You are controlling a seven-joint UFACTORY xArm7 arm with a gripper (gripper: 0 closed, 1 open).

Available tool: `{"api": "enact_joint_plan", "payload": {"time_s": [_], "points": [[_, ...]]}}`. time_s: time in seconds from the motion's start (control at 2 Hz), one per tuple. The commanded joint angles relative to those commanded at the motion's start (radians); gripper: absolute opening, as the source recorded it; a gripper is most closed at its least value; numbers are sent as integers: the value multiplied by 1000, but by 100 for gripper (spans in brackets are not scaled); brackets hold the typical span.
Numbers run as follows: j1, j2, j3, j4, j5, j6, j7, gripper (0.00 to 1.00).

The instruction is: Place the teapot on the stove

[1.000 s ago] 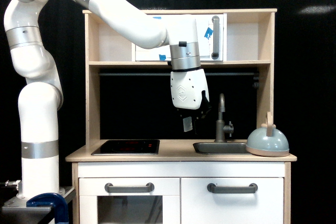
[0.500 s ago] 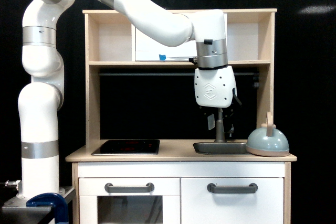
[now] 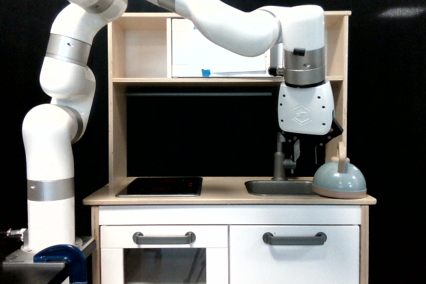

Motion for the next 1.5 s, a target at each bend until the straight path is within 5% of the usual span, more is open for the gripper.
{"api": "enact_joint_plan", "payload": {"time_s": [0.5,1.5], "points": [[-161,229,141,309,132,171,-95,100],[-112,303,260,409,95,87,51,100]]}}
